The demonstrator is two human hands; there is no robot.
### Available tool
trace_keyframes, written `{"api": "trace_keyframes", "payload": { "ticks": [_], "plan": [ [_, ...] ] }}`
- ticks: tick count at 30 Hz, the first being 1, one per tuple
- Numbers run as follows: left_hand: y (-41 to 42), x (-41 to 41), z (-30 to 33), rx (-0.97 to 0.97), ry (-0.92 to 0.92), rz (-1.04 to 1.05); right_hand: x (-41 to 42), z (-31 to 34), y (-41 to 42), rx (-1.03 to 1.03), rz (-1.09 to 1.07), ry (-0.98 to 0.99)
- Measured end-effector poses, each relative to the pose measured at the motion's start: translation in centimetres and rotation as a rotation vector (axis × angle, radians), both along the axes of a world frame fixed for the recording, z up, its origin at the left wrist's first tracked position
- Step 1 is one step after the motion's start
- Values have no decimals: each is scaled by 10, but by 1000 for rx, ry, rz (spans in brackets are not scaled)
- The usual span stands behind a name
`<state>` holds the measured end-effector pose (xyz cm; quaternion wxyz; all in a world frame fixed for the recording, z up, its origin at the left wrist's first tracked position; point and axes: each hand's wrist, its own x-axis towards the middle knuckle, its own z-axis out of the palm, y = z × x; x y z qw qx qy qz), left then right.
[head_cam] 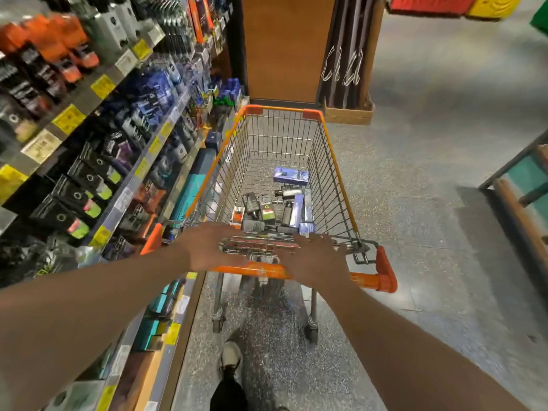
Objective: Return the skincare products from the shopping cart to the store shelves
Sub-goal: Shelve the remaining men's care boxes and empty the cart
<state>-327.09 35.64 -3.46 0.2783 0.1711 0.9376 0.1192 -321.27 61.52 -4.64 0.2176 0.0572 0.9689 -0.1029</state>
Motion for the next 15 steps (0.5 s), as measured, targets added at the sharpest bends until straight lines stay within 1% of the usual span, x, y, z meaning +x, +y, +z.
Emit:
{"api": "trace_keyframes", "payload": {
  "ticks": [4,10,15],
  "plan": [
    [2,-31,4,-3,20,0,-32,-1,-1,14,-23,49],
    [3,-76,7,-20,18,-72,-77,-4,1,1,-56,5],
    [2,-109,8,-3,39,-66,-110,-4,3,-28,-99,4]
  ]
}}
